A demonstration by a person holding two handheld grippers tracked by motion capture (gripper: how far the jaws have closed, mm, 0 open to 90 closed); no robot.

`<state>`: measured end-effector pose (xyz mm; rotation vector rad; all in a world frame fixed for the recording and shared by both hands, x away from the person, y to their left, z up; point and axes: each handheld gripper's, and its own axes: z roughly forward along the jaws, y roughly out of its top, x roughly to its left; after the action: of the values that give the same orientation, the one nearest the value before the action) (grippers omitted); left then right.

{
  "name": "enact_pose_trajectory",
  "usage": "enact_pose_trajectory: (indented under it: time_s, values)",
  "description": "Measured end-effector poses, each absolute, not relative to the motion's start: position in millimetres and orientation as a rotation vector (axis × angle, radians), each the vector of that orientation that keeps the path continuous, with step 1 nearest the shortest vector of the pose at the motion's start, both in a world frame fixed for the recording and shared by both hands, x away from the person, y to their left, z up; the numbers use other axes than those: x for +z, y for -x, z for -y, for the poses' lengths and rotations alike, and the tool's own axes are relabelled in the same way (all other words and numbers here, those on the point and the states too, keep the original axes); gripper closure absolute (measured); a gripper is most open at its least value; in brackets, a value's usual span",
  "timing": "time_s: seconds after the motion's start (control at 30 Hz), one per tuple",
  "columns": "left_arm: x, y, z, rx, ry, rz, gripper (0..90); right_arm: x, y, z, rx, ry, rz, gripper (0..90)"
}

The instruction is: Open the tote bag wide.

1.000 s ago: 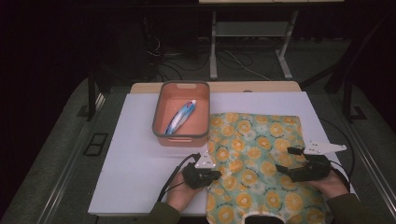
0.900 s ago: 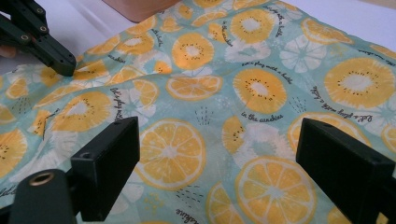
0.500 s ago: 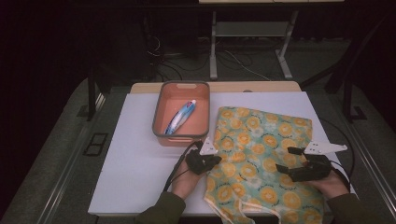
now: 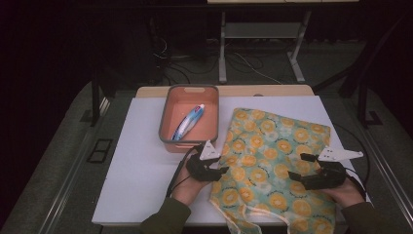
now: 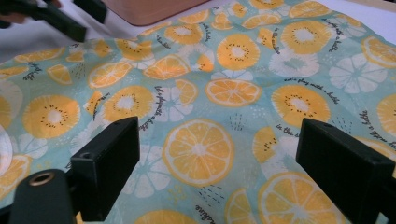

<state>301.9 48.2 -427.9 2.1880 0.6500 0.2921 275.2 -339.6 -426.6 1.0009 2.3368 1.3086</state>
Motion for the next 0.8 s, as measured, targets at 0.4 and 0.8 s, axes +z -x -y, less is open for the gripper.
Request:
enact_pose_trajectory:
  time_s: [0.4,0.8]
  values:
    - [-447.5,-267.5,-67.2,0.091,-2.241,-0.697,39.5,-427.3,-274.9,337.9,1.294,-0.997,-2.341,13.3]
    - [-442.9,-276.4,-60.5,0.135,-2.259,-0.628,89.1,-427.4,-275.0,338.4,1.294,-0.997,-2.338,13.3]
